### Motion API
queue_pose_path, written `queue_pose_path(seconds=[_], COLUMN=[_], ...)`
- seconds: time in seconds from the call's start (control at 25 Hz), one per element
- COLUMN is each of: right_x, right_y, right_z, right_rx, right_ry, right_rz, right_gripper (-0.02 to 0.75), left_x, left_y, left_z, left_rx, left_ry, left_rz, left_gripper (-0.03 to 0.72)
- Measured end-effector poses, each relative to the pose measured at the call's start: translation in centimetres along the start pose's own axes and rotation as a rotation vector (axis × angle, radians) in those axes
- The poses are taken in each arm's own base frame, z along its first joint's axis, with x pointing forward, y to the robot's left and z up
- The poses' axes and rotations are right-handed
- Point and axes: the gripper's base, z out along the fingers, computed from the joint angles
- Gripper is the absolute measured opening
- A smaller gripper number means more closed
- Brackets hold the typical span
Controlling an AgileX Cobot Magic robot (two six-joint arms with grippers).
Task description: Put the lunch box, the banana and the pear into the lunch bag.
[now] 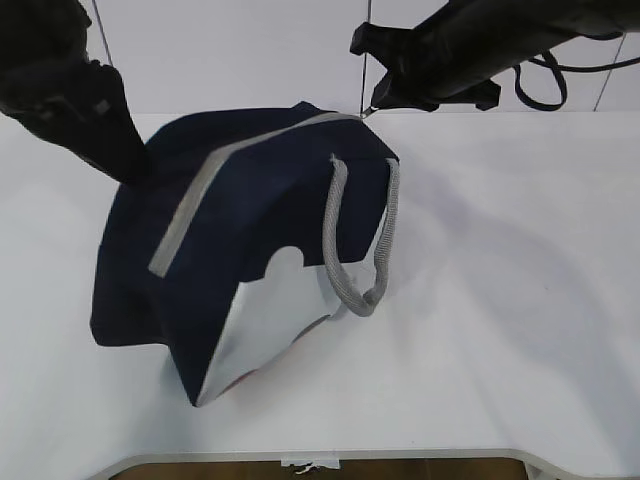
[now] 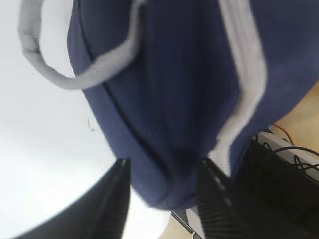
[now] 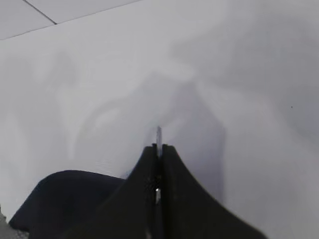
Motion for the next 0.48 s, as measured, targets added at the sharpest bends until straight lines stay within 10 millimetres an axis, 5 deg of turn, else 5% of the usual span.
queue_pose_path(seconds=[0.16,0.48], right_x=[0.0,0.1], right_y=[0.1,0.3], right_z=[0.0,0.0], right_rx=[-0.006,-0.031], right_ry=[0.001,0.011], right_rz=[0.013,0.037], right_gripper=[0.001,0.001], left_x=[0.0,-1.4], left_y=[0.0,-0.9], left_z=[0.0,-1.9], left_rx=[0.0,0.067], left_ry=[0.0,-0.099], left_rz=[-0.006,-0.016], left_gripper=[0.407,0.42])
